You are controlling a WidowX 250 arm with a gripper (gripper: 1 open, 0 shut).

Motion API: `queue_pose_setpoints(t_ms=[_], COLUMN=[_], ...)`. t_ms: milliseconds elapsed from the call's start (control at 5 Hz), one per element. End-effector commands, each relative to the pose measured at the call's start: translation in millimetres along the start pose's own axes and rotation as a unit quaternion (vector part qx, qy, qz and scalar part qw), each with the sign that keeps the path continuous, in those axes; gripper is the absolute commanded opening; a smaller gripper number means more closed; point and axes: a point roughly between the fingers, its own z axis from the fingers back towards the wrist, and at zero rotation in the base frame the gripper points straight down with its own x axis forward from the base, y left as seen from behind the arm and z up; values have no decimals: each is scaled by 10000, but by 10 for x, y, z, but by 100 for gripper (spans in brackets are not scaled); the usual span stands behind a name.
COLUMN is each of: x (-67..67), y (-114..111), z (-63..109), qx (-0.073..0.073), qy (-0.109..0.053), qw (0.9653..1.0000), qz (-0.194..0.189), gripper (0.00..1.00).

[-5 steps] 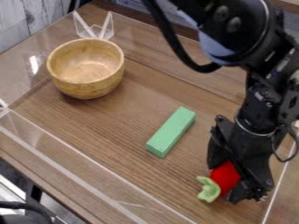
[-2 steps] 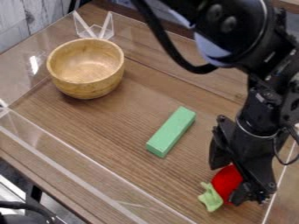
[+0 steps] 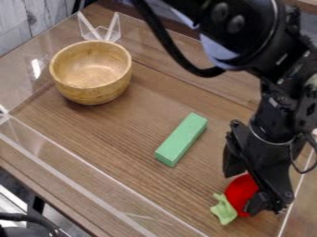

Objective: Move the red object to the left side of the table

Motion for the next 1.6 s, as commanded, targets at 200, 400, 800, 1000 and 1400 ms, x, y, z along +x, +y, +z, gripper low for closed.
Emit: queue_pose_setpoints(t_ms=[200, 400, 800, 1000, 1400], x=[7, -87, -453, -695, -1010], y=[51, 182, 671, 957, 1287], z=[230, 452, 632, 611, 530], qx=[82, 215, 322, 338, 336], qy=[-294, -391, -307, -244, -193], qw=[9994, 9983, 9928, 9888, 9778], qz=[146, 370, 1110, 1432, 2060], gripper=[0, 0, 0, 0, 0])
